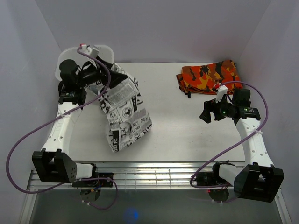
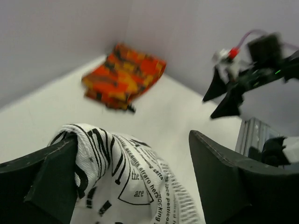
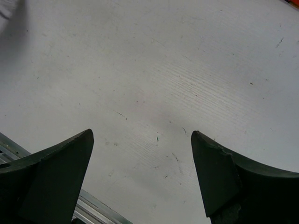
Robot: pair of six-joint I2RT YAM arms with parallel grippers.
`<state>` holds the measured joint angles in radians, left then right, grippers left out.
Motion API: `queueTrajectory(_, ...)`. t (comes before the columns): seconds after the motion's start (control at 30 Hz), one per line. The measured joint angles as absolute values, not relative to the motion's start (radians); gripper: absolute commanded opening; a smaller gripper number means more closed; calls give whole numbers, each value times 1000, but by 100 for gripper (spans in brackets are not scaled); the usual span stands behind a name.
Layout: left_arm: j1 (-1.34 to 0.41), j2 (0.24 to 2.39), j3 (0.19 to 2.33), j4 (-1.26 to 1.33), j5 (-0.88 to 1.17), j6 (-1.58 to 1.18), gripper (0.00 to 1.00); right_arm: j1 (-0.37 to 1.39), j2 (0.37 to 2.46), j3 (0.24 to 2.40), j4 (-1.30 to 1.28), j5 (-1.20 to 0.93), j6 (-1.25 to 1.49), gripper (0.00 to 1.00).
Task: Fold and stack the trousers
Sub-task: Move the trousers to the center of the board
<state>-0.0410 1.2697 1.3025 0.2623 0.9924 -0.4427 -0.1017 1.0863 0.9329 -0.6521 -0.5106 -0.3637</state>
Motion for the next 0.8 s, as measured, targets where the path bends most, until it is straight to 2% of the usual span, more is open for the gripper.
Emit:
queueTrajectory(0.13, -47, 1365, 1247, -141, 908, -133, 98, -102, 1118, 964, -677, -524, -384, 90)
queueTrajectory(0.23, -23, 1360, 1248, -269, 791, -38, 98, -101, 1121, 967, -690, -527, -394, 90)
queueTrajectory(0.33, 30, 1298, 1230, -265, 680, -46, 98, -100, 1122, 967, -699, -527, -397, 90)
queueTrajectory(0.53, 135, 1145, 1028, -134, 472, -141, 98, -98, 1132, 967, -707, -527, -398, 90)
queueTrajectory(0.8, 204, 1366, 954, 17, 400, -221, 98, -98, 1133, 967, -710, -516, -404, 90)
